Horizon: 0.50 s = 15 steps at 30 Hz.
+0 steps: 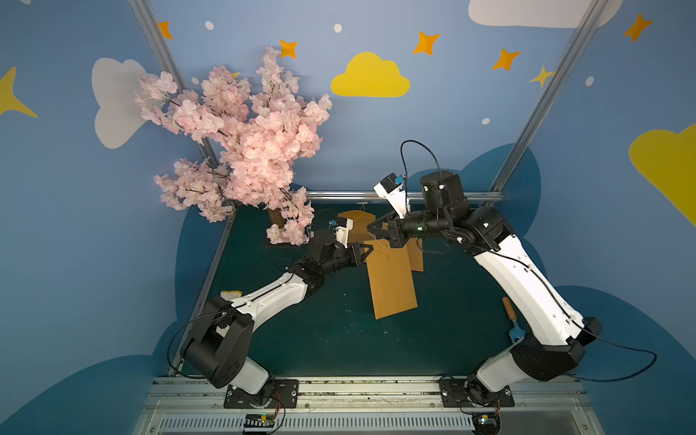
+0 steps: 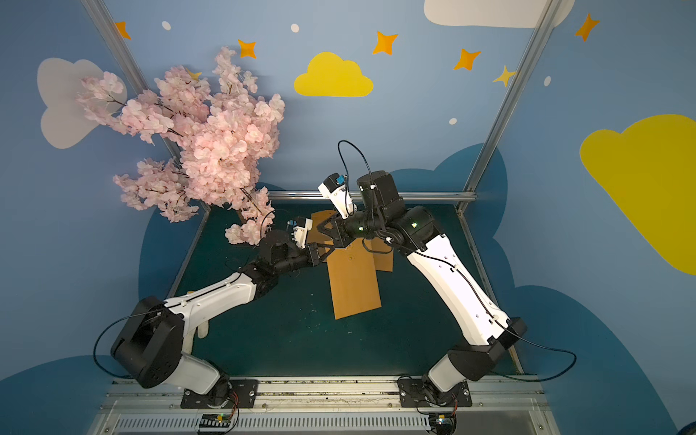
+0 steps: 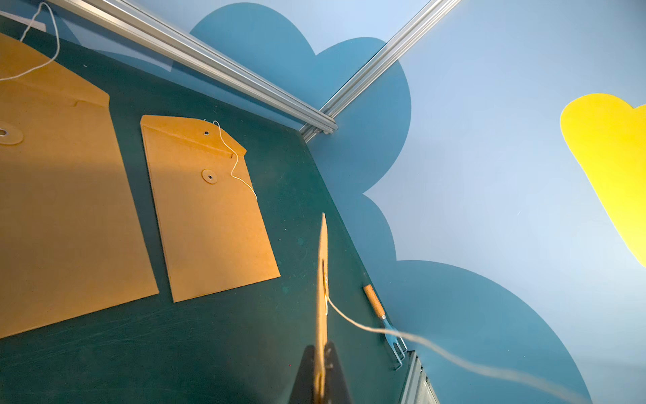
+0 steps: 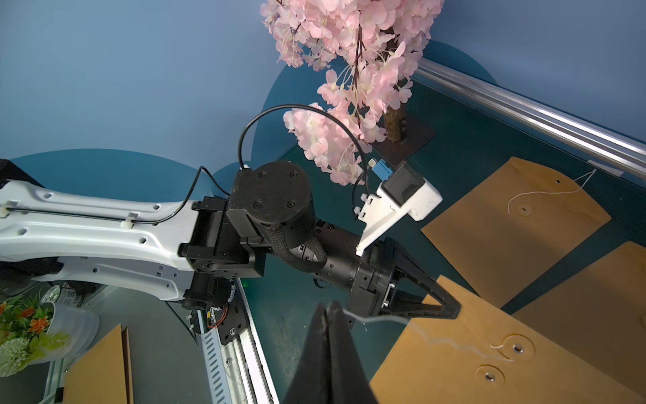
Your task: Open the file bag
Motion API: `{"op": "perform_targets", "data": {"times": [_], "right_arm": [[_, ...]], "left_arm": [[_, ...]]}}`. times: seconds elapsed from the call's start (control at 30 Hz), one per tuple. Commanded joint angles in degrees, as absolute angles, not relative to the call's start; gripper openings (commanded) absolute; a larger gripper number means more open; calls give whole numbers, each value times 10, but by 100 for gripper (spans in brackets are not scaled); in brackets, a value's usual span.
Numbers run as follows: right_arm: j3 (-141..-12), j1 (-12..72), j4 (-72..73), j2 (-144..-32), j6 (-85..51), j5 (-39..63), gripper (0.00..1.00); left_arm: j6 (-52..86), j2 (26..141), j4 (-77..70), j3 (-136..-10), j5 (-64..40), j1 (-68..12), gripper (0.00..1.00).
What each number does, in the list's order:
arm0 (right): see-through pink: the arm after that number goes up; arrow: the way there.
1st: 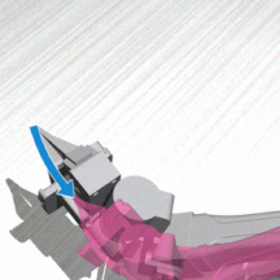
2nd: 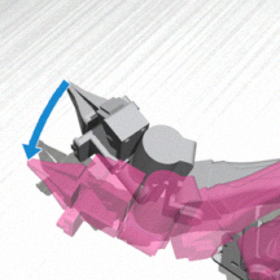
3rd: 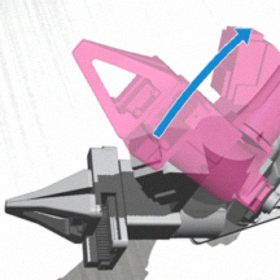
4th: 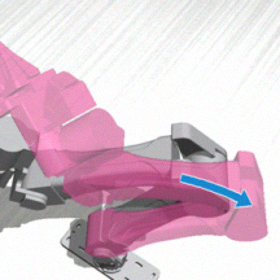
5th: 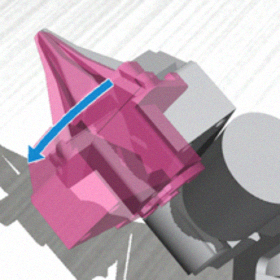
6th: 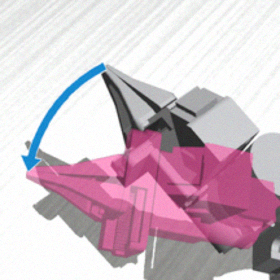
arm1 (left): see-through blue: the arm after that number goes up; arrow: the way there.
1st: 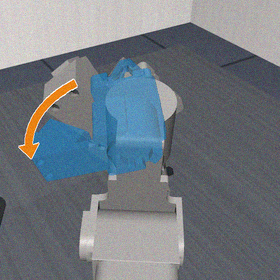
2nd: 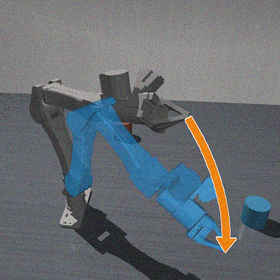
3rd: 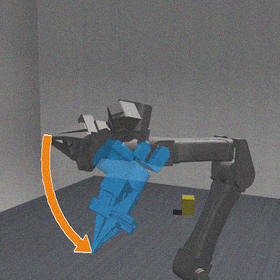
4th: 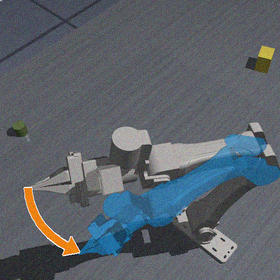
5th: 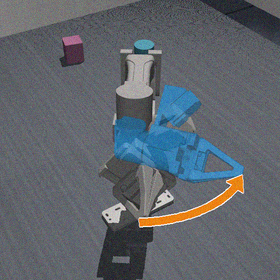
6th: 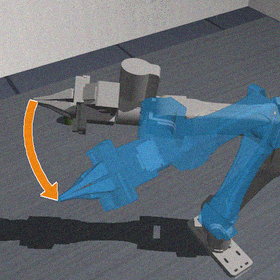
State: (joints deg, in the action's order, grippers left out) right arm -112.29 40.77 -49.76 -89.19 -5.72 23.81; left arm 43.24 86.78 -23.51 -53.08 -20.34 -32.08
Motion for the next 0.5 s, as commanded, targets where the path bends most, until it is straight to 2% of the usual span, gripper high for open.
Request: {"op": "perform_targets", "data": {"times": [0.0, 0.17, 0.33, 0.4, 0.47], "right_arm": [[-1128, 383, -518, -889, -44, 208, 0], [-1084, 326, -509, -859, -36, 167, 0], [-1045, 277, -498, -844, -36, 192, 0], [-1023, 271, -486, -836, -34, 205, 8], [-995, 265, -470, -825, -39, 212, 24]], "left_arm": [[426, 849, -257, -518, -213, -325, 3], [397, 801, -230, -495, -207, -325, 2], [384, 762, -219, -472, -187, -323, 3], [386, 750, -218, -466, -186, -318, 2], [392, 739, -218, -461, -187, -310, 2]]}}
